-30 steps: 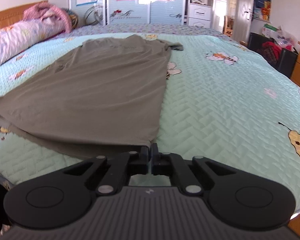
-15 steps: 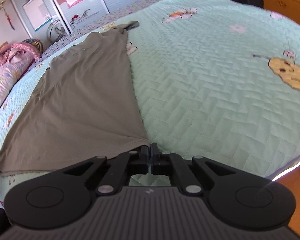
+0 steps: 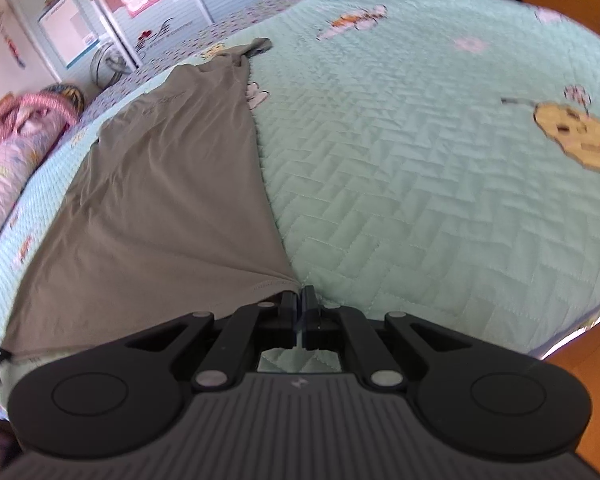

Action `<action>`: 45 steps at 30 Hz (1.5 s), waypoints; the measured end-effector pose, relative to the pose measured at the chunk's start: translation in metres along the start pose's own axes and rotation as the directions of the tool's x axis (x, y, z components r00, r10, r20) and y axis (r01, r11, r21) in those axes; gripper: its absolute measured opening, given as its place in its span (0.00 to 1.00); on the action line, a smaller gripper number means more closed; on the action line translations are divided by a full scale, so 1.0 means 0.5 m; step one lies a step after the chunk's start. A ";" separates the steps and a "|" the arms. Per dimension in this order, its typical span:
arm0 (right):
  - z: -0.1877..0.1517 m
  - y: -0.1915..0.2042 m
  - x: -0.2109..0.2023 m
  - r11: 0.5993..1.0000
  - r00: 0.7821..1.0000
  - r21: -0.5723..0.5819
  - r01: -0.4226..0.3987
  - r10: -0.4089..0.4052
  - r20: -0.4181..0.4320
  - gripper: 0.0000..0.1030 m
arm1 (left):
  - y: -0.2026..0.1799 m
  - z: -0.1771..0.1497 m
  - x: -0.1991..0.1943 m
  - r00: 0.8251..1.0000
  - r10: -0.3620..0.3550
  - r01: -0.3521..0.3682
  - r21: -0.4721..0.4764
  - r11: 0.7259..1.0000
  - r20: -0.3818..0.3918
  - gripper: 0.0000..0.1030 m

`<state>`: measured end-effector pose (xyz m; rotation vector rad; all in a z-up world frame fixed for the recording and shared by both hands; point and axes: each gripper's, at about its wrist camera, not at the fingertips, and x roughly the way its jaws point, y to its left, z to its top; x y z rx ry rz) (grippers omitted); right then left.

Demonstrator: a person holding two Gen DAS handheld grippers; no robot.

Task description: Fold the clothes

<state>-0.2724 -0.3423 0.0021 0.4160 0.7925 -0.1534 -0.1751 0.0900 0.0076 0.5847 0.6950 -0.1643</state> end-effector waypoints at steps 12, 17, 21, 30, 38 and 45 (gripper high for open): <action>0.041 0.007 -0.070 1.000 0.996 -0.018 -0.021 0.022 0.082 0.02 | 0.039 0.083 -0.116 0.984 0.135 -0.146 0.083 0.986 0.119 0.02; 0.001 -0.030 -0.034 0.999 1.000 0.051 0.018 -0.018 0.000 0.02 | -0.044 0.004 -0.082 0.998 0.061 -0.057 0.244 0.968 -0.012 0.03; -0.007 -0.031 -0.030 0.999 1.000 0.026 0.020 -0.020 0.003 0.02 | -0.071 -0.034 -0.055 0.996 0.066 -0.045 0.279 0.959 -0.067 0.03; -0.011 -0.015 -0.047 0.998 1.000 -0.066 0.024 -0.023 0.020 0.02 | -0.053 -0.029 -0.058 0.993 0.086 -0.064 0.238 0.969 -0.083 0.04; -0.024 0.024 -0.064 0.972 0.998 -0.226 0.059 -0.050 0.044 0.02 | -0.045 -0.025 -0.068 0.990 0.102 -0.080 0.215 0.973 -0.095 0.05; -0.023 0.012 -0.070 0.976 0.999 -0.217 0.034 -0.032 0.012 0.02 | -0.060 -0.040 -0.064 0.993 0.037 -0.007 0.247 0.969 -0.115 0.05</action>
